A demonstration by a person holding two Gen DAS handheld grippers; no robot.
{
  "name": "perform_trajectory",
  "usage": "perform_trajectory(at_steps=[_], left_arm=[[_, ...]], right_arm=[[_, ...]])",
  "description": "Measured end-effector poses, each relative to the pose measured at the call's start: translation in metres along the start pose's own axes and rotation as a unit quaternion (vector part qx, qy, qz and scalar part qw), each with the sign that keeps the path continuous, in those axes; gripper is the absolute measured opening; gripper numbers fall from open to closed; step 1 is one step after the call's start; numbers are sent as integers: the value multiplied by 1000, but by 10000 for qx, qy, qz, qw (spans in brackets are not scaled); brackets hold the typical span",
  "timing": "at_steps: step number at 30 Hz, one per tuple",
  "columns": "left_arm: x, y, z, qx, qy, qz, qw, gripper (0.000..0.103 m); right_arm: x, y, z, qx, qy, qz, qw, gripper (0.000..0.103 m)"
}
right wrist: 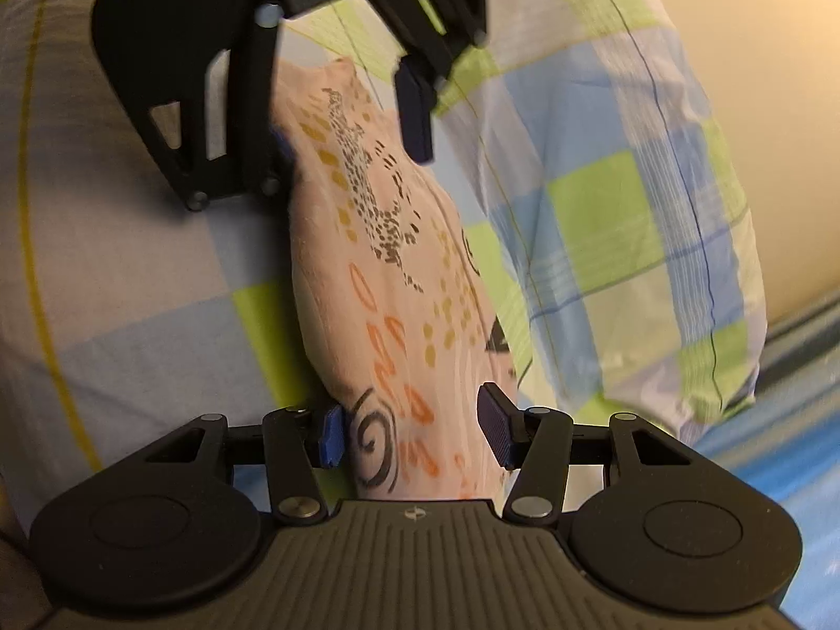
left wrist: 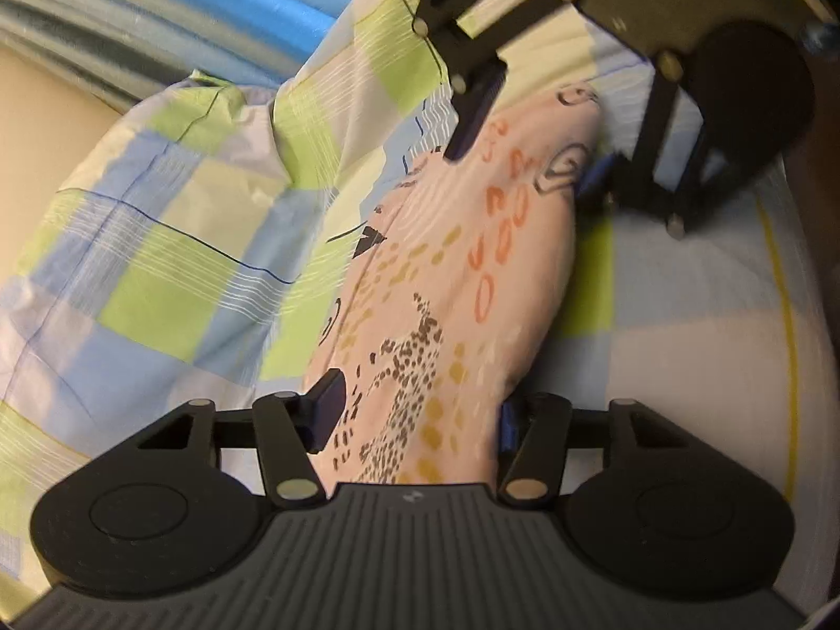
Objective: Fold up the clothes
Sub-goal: 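Lift the folded shorts with both grippers and carry them to the blue blanket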
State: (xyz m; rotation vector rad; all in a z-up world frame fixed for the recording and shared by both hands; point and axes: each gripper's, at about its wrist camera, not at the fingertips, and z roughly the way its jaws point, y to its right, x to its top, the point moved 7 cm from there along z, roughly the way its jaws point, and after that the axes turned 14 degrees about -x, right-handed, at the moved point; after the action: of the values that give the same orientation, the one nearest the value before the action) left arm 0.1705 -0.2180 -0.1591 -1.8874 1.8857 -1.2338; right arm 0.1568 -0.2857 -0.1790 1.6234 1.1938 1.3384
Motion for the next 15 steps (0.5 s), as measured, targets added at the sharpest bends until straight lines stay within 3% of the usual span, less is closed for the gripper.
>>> perform_trajectory(at_steps=[4, 7, 8, 11, 15], left_arm=[[-10, 0, -2, 149, -148, 127, 9997, 51], [-12, 3, -1, 96, -170, 105, 9998, 42], [-12, 3, 1, 26, -197, 68, 9998, 36], [-11, 3, 4, -194, -277, -45, 9994, 9], [-13, 6, 2, -226, -289, -5, 9993, 7]], right_arm=[[-17, 6, 10, -29, -148, -183, 9997, 39], [-20, 0, 15, 65, -263, -224, 9994, 25], [-20, -3, 16, 103, -302, -245, 9992, 14], [-19, -8, 18, 129, -356, -262, 9989, 16], [-17, 5, 12, 123, -478, -118, 9987, 9]])
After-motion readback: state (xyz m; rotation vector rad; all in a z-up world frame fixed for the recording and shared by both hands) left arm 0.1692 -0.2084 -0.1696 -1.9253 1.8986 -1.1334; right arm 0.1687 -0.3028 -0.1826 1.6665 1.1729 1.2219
